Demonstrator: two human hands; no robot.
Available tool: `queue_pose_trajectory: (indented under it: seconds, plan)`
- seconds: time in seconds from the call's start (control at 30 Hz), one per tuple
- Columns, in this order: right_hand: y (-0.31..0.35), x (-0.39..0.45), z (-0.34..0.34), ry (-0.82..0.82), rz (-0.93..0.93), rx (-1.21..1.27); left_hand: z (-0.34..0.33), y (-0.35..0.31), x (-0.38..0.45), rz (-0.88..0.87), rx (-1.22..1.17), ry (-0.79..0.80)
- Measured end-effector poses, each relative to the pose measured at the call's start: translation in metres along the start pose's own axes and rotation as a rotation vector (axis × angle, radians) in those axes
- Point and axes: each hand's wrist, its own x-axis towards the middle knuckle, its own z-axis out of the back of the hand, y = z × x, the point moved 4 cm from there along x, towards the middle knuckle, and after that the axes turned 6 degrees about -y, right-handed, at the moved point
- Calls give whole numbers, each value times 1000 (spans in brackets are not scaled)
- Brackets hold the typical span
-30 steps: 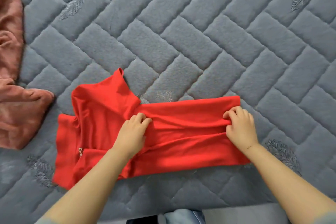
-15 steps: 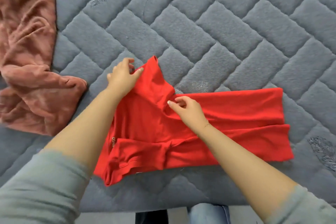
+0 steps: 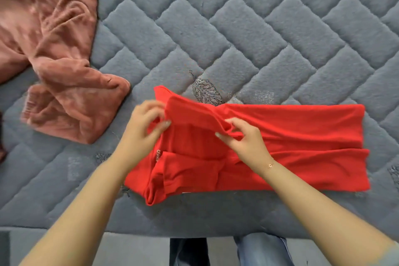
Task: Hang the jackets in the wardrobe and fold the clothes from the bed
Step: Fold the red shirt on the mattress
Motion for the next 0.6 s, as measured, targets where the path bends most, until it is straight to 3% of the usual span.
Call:
queue_pose_trajectory:
  seconds: [0.07, 0.17, 0.27, 0.37, 0.47, 0.53, 0.6]
  plan:
    - [-4, -11, -2, 108, 87, -152, -3, 8, -45, 45, 47, 42]
    - [-8, -16, -10, 268, 135, -230, -11, 30, -79, 300, 24, 37]
    - [-12, -7, -16, 263, 81, -289, -21, 43, -83, 461, -10, 84]
    - [-17, 9, -17, 204, -114, -214, -26, 43, -76, 551, -98, 150]
    - [-21, 24, -19, 139, -250, -187, -8, 48, -58, 554, -175, 30]
    - [-23, 27, -22, 107, -292, -179, 11, 65, -39, 465, 9, -94]
    - [-26, 26, -26, 103, -314, -177, 17, 79, -18, 393, 184, -72]
